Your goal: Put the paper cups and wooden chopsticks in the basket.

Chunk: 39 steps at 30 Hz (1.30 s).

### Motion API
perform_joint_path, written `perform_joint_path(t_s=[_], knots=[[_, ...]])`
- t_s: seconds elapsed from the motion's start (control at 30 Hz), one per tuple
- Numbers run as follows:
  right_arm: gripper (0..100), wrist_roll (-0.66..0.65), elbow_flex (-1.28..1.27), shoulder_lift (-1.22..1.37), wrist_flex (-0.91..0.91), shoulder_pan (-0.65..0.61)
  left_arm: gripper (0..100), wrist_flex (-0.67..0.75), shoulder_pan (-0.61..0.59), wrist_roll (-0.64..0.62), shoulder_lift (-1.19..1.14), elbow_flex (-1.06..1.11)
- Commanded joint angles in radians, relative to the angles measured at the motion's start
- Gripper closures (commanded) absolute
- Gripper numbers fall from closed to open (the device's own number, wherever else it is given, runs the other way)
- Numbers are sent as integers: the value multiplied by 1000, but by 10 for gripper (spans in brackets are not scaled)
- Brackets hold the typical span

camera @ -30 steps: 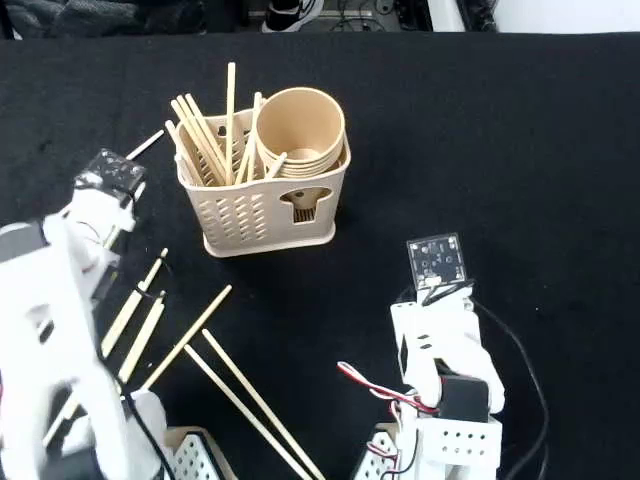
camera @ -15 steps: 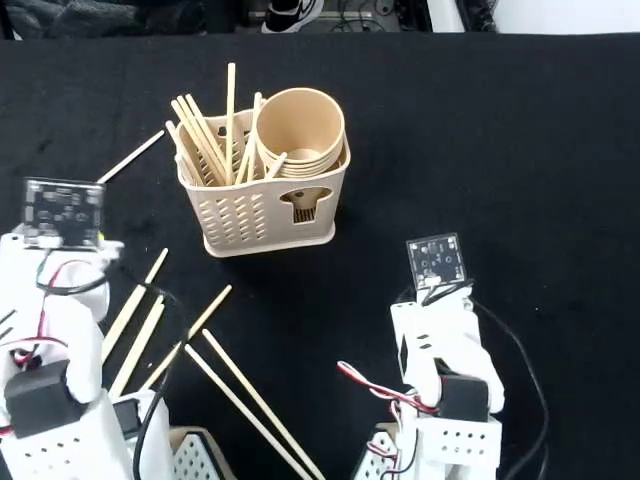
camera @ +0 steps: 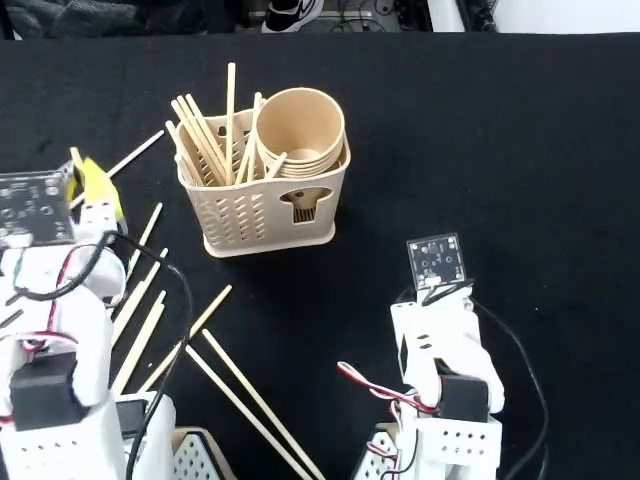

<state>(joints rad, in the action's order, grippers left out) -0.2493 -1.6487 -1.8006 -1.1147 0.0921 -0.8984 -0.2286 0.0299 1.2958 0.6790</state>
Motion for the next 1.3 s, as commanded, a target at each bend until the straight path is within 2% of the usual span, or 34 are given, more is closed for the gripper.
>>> perform_joint_path(t_s=[0.0,0.13,0.23,0.4,0.7,0.83,0.97,1.03,1.17,1.27], knots=[[917,-11,12,-77,17,-15,971,97,15,-130,3,-170],[917,-11,12,-77,17,-15,971,301,119,-150,-3,-234],[917,-11,12,-77,17,-15,971,370,219,-150,-3,-242],[917,-11,12,-77,17,-15,971,399,321,-150,-34,-205],[917,-11,12,-77,17,-15,965,382,334,-146,-229,-73],[917,-11,12,-77,17,-15,830,229,340,-117,-235,-101],[917,-11,12,-77,18,-15,804,8,331,-120,-235,-239],[917,-11,12,-77,18,-15,788,-158,312,-92,-244,-343],[917,-11,12,-77,17,-15,767,-483,177,-34,-299,-481],[917,-11,12,-77,18,-15,766,-621,42,74,-417,-484]])
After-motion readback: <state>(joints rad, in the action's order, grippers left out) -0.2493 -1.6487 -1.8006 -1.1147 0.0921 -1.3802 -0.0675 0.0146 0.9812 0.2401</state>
